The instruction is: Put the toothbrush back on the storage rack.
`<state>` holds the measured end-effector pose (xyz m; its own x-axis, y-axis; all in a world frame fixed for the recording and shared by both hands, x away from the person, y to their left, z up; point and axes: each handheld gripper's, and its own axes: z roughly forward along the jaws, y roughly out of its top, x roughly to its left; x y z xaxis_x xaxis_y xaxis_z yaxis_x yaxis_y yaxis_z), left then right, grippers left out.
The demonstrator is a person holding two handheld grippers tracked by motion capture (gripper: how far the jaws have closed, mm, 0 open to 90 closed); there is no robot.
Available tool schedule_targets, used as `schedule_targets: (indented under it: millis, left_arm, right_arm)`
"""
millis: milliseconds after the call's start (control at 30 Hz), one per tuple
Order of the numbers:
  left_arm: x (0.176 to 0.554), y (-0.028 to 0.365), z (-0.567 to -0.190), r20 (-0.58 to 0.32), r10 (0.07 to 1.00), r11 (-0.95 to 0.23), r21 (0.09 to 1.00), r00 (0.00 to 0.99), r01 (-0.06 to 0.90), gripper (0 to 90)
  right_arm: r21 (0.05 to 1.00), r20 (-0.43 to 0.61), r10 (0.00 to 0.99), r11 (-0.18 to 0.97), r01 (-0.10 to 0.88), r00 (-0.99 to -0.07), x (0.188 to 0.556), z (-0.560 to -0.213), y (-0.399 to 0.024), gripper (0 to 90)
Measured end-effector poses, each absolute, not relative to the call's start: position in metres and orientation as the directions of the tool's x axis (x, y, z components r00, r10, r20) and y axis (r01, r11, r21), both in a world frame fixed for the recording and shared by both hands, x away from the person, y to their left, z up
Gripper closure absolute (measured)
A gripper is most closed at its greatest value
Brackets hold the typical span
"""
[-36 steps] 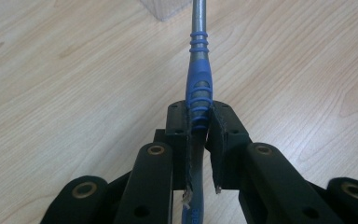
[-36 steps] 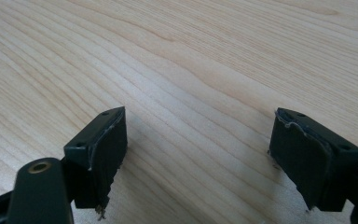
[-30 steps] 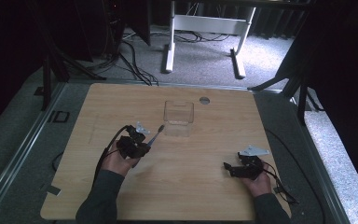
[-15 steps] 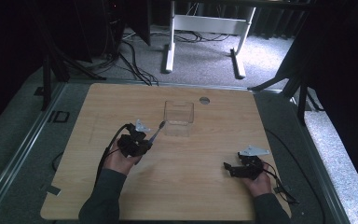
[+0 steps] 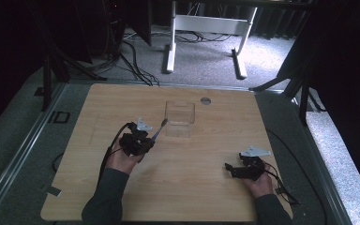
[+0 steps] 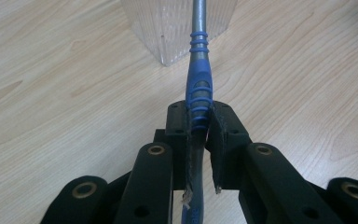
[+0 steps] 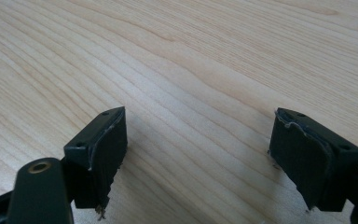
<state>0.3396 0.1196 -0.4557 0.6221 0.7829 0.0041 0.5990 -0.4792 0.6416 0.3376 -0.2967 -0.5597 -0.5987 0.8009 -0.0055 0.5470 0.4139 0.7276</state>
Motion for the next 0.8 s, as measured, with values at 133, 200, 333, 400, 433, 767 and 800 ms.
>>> schedule_targets:
  millis: [133, 200, 333, 400, 433, 767, 800]
  left_arm:
    - [0.3408, 0.1183, -0.4545, 0.003, 0.785, -0.473, 0.649, 0.62, 0.596, 79.1]
    - [0.3416, 0.1179, -0.4538, 0.002, 0.786, -0.47, 0.652, 0.618, 0.595, 79.2]
    - [0.3427, 0.1172, -0.4525, -0.002, 0.789, -0.46, 0.661, 0.614, 0.593, 79.1]
    - [0.3433, 0.1169, -0.4523, -0.004, 0.792, -0.453, 0.667, 0.611, 0.591, 79.1]
    - [0.3437, 0.1168, -0.4522, -0.003, 0.792, -0.452, 0.669, 0.61, 0.59, 79.1]
    - [0.3462, 0.1155, -0.4497, -0.002, 0.797, -0.439, 0.685, 0.604, 0.582, 79.2]
    - [0.3464, 0.1151, -0.4495, -0.003, 0.798, -0.436, 0.688, 0.602, 0.581, 79.2]
  right_arm:
    - [0.727, -0.006, 0.801, 0.414, 0.547, -0.599, 0.3376, -0.5597, -0.2968, 18.7]
    - [0.728, -0.006, 0.801, 0.415, 0.547, -0.599, 0.3376, -0.5598, -0.2968, 18.7]
    - [0.728, -0.007, 0.801, 0.415, 0.546, -0.599, 0.3377, -0.5598, -0.2968, 18.7]
    - [0.729, -0.008, 0.8, 0.416, 0.544, -0.6, 0.3378, -0.5598, -0.2969, 18.7]
    - [0.729, -0.009, 0.8, 0.416, 0.544, -0.6, 0.3378, -0.5599, -0.2969, 18.7]
    - [0.728, -0.007, 0.801, 0.414, 0.546, -0.599, 0.3377, -0.5598, -0.2968, 18.7]
    - [0.728, -0.007, 0.801, 0.414, 0.546, -0.599, 0.3377, -0.5598, -0.2968, 18.7]
